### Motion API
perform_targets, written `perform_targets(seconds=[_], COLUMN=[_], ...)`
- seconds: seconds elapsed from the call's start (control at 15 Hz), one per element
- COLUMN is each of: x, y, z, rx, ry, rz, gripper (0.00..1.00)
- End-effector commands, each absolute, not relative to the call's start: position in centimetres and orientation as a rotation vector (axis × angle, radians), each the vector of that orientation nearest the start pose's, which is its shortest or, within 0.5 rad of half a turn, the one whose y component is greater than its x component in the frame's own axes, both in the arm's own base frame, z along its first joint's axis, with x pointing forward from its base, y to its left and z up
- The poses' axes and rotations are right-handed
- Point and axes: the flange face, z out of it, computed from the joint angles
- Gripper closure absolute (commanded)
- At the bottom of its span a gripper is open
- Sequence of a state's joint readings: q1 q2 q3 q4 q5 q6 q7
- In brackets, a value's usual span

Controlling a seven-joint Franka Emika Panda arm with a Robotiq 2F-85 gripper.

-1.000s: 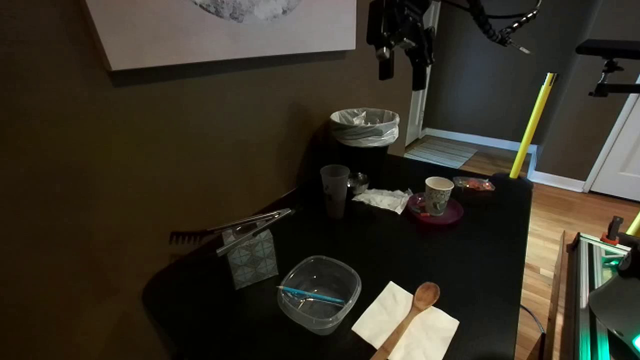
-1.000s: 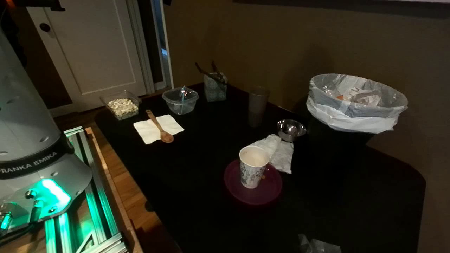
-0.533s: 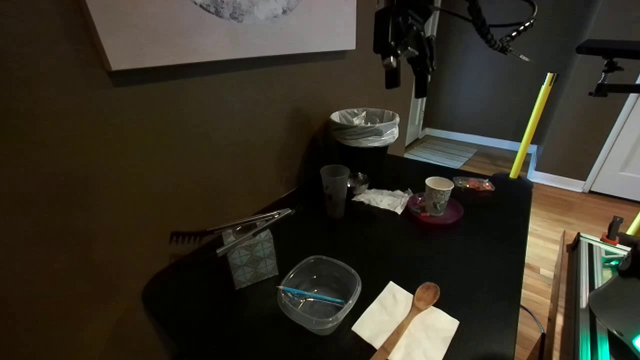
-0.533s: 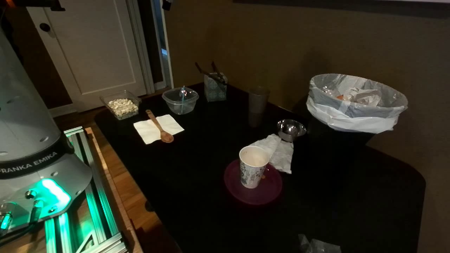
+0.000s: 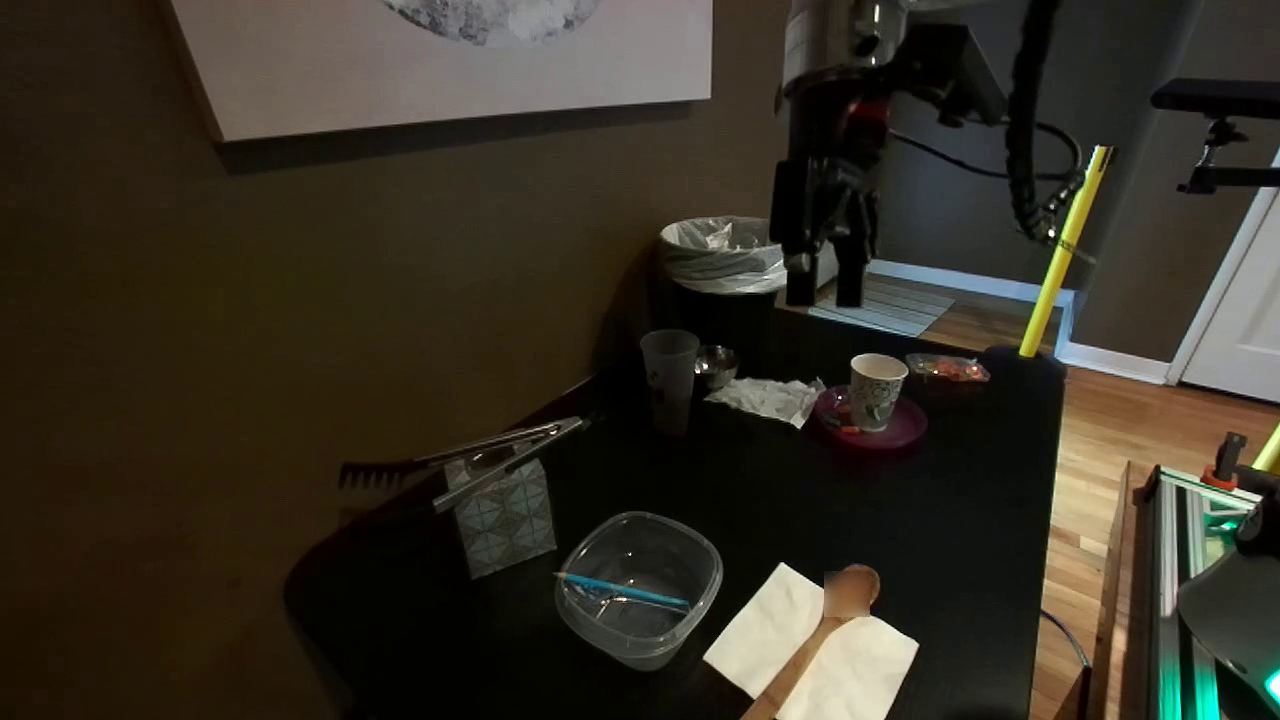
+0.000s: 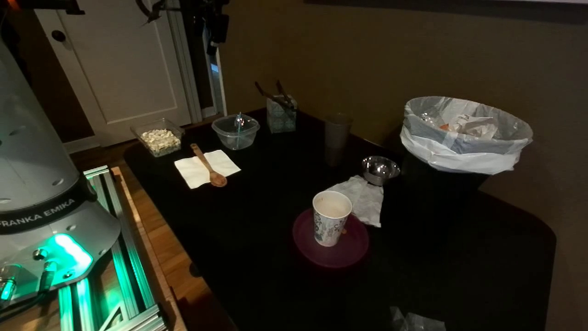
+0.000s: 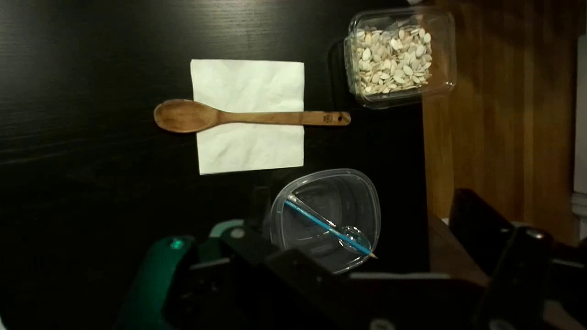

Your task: Move the clear container from the front left to the right.

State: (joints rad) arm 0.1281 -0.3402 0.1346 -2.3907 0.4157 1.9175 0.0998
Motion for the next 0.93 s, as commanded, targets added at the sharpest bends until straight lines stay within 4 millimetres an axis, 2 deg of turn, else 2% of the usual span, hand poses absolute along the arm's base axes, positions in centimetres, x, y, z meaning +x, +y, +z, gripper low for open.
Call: perform_targets(seconds=[0.0,0.07,0.13,0.2,0.33,0.47,0.67,0.87], x=[35.9,34.9,34.7,36.6,35.6,35.4,33.9,31.2], y=[15.3,15.8,16.1,15.9,16.3,16.3,17.5,18.6], z=[41.3,41.0,41.8,41.1,41.6,42.1,39.5,35.2], rx=[-2.806,-2.814,-2.816,-2.828,-2.832,-2.831,-2.876,-2.92], ry=[0.067,0.03,0.019,0.006,-0.008,-0.01,-0.09,-0.19], rz=[0.114,0.139,0.15,0.182,0.163,0.144,0.109,0.116], gripper=[0.0,0.0,0.0,0.0,0.0,0.0,0.0,0.0])
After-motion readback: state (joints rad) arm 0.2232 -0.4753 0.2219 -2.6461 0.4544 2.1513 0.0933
